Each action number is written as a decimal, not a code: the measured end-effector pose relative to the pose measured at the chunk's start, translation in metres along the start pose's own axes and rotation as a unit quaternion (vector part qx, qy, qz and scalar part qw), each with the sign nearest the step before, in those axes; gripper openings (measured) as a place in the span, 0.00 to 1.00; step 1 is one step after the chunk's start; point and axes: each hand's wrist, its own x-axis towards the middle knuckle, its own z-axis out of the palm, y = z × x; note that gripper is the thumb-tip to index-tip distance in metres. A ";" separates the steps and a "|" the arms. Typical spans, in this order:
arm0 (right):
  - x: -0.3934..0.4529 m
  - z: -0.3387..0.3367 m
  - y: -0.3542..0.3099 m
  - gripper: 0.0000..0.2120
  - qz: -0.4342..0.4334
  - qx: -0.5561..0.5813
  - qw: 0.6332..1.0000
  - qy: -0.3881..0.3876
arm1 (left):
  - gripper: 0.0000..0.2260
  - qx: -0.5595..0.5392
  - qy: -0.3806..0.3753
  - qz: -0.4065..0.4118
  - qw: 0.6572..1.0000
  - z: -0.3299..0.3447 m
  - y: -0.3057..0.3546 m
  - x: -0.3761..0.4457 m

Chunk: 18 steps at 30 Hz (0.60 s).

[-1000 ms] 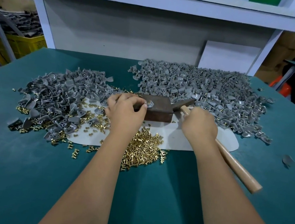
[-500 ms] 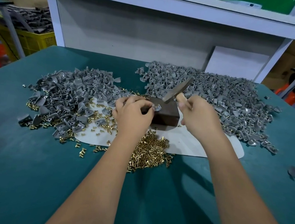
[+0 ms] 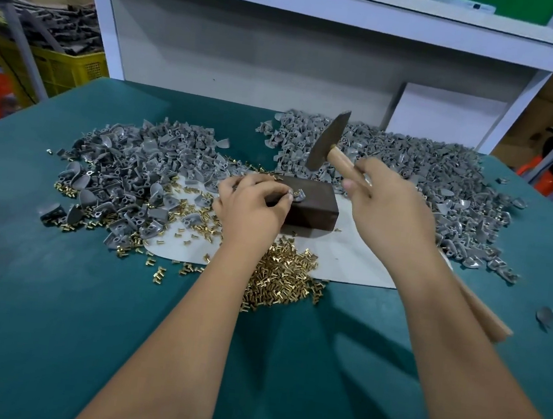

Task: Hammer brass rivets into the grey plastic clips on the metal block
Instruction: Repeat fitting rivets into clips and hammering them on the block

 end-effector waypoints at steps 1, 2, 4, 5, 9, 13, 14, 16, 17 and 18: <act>-0.001 0.001 -0.002 0.09 0.009 0.006 1.000 -0.007 | 0.04 -0.003 -0.002 0.003 1.000 -0.001 0.000 0.000; -0.001 0.002 -0.003 0.12 0.019 0.018 1.000 -0.006 | 0.04 0.000 -0.004 0.006 1.000 -0.001 -0.001 -0.001; -0.001 0.003 -0.006 0.17 0.034 0.055 0.998 0.017 | 0.05 0.009 -0.003 0.007 1.000 -0.001 -0.001 -0.001; -0.001 0.004 -0.006 0.19 0.037 0.073 0.996 0.030 | 0.05 0.011 -0.003 0.005 1.000 -0.001 0.000 0.000; -0.002 0.013 -0.005 0.20 0.040 0.017 0.998 -0.055 | 0.06 0.019 -0.011 -0.003 1.000 -0.003 0.001 0.000; -0.001 0.011 -0.005 0.19 0.046 0.027 0.998 -0.020 | 0.05 0.016 -0.013 -0.008 1.000 -0.003 0.001 0.000; -0.001 0.011 -0.005 0.19 0.041 0.042 0.998 0.016 | 0.05 0.009 -0.011 -0.009 1.000 -0.002 0.000 0.000; -0.004 0.012 -0.005 0.20 0.033 0.040 0.998 0.044 | 0.05 0.004 -0.007 -0.009 1.000 -0.002 0.000 0.000; -0.006 0.015 -0.005 0.20 0.025 0.018 0.999 0.024 | 0.05 0.008 -0.007 -0.008 1.000 -0.002 0.000 -0.001; -0.007 0.018 -0.005 0.20 0.018 -0.007 1.000 -0.009 | 0.05 0.014 -0.006 -0.008 1.000 -0.002 0.000 -0.001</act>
